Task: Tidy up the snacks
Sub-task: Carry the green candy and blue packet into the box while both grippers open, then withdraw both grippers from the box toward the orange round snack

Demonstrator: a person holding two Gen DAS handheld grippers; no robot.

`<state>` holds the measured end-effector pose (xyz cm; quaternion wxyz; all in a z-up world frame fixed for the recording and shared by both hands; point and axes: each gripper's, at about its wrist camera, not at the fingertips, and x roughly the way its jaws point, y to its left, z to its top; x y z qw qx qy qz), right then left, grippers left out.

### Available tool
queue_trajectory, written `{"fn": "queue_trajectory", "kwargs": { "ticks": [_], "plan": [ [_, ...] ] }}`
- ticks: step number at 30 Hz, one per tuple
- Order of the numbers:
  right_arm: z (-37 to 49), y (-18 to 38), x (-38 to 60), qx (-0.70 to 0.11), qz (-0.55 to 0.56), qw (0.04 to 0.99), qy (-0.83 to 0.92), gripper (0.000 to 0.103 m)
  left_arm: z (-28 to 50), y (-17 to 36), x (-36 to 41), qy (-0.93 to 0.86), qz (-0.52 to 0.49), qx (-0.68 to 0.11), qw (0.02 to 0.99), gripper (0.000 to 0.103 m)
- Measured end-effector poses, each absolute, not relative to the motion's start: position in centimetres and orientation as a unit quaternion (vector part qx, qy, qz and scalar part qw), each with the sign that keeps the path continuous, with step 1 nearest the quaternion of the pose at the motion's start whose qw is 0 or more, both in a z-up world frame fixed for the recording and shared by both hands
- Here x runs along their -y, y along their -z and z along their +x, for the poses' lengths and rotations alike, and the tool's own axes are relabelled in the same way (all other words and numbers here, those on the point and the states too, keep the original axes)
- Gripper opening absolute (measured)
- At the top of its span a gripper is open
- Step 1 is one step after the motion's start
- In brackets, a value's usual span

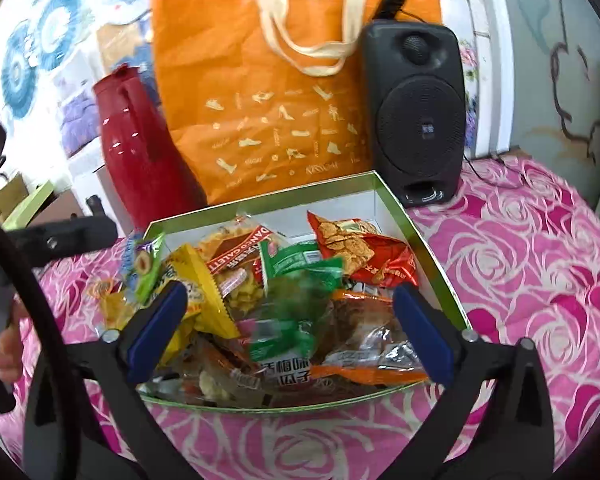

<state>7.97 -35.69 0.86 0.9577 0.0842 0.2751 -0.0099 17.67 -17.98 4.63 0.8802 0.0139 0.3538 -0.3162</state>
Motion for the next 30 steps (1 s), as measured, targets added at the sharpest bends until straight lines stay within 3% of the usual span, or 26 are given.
{"fn": "queue_trajectory", "kwargs": {
  "ticks": [8,21,30],
  "plan": [
    [6.9,-0.5,36.2,-0.287,0.091,0.953,0.016,0.102,17.2,-3.8,17.6,0.293,0.021,-0.365,0.883,0.1],
    [1.0,-4.0,34.4,-0.301,0.086,0.95,0.024,0.102,10.0,-8.0,10.7,0.213,-0.006,-0.325,0.921,0.102],
    [-3.6,-3.7,32.4,-0.329,0.077,0.941,0.031,0.102,4.2,-5.5,9.7,0.173,0.031,-0.344,0.922,0.102]
  ]
}}
